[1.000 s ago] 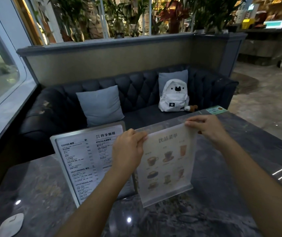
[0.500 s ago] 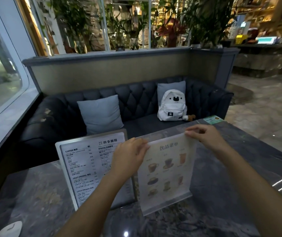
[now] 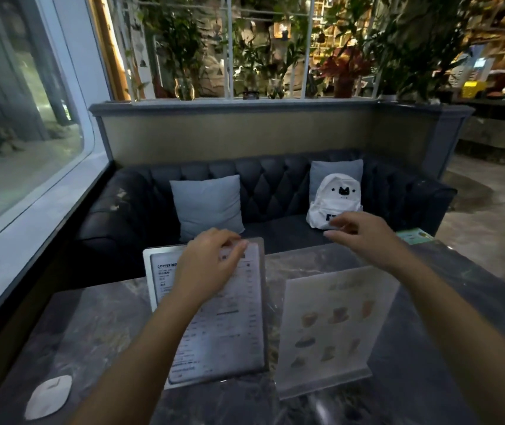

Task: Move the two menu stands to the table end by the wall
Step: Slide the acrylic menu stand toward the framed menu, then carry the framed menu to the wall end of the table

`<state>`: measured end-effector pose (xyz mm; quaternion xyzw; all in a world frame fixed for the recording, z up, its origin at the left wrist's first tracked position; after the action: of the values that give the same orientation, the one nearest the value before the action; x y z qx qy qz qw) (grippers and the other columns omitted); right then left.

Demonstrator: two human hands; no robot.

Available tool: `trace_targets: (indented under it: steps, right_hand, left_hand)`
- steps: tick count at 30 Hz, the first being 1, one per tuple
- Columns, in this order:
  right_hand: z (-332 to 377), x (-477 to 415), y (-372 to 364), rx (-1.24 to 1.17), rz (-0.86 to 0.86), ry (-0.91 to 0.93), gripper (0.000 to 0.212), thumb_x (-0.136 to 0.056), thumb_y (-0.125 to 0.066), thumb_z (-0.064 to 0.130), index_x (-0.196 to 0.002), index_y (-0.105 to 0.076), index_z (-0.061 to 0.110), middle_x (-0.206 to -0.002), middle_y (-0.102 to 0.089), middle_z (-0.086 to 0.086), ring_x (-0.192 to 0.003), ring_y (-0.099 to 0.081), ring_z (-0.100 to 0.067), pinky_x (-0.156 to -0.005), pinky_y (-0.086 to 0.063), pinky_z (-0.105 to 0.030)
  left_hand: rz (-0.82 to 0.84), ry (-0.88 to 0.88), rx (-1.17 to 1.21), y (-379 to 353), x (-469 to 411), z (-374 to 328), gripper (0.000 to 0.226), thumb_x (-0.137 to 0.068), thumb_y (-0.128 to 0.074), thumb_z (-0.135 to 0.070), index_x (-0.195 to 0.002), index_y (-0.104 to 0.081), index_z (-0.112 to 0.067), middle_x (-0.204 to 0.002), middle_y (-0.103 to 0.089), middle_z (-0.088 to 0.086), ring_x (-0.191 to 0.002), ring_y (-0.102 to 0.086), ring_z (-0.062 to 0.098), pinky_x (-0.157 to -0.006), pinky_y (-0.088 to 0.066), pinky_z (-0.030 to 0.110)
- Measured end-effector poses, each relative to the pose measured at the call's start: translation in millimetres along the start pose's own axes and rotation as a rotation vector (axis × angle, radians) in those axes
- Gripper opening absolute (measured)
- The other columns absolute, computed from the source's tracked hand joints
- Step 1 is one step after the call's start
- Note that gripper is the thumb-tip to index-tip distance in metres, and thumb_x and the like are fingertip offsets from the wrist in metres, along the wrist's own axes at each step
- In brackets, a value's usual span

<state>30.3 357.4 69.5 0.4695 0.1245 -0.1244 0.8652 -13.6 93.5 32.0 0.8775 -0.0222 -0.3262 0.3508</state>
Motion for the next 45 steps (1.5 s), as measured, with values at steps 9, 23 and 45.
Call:
trace_targets:
  steps: [9, 23, 45]
  right_hand:
    - [73, -54, -48, 0.245, 0.281, 0.054, 0.044, -0.086, -0.059, 0.038, -0.123, -0.054, 0.014, -0.123, -0.059, -0.009, -0.107, -0.055, -0.024, -0.087, -0.047, -0.036]
    - [83, -76, -109, 0.343, 0.470, -0.012, 0.013, -0.084, -0.062, 0.018, -0.074, -0.055, 0.016, -0.086, -0.058, -0.009, -0.083, -0.057, -0.026, -0.064, -0.041, -0.032]
    - [113, -43, -149, -0.333, 0.168, -0.345, 0.045, -0.086, -0.060, 0.032, -0.121, -0.047, 0.005, -0.110, -0.050, -0.006, -0.105, -0.051, -0.024, -0.081, -0.039, -0.030]
  left_hand:
    - [-0.127, 0.081, -0.296, 49, -4, 60, 0.041, -0.081, -0.048, -0.042, -0.103, -0.063, -0.011, -0.098, -0.064, 0.013, -0.092, -0.056, 0.030, -0.079, -0.047, 0.043]
    - [0.003, 0.542, 0.266, 47, 16, 124, 0.014, -0.087, -0.057, -0.021, -0.100, -0.055, -0.016, -0.087, -0.058, 0.001, -0.088, -0.056, 0.022, -0.075, -0.047, 0.034]
    - [-0.263, 0.579, 0.610, 64, 46, 143, 0.003, -0.083, -0.060, -0.010, -0.080, -0.061, -0.009, -0.074, -0.065, 0.004, -0.069, -0.059, 0.014, -0.068, -0.046, 0.029]
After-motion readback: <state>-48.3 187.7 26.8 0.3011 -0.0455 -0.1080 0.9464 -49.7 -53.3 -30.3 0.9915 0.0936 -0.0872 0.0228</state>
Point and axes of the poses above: each hand's wrist, its own x-axis away from the middle knuckle, its own y-axis out of the back of the hand, z = x × y, the point moved 1 cm from there along -x, towards the middle knuckle
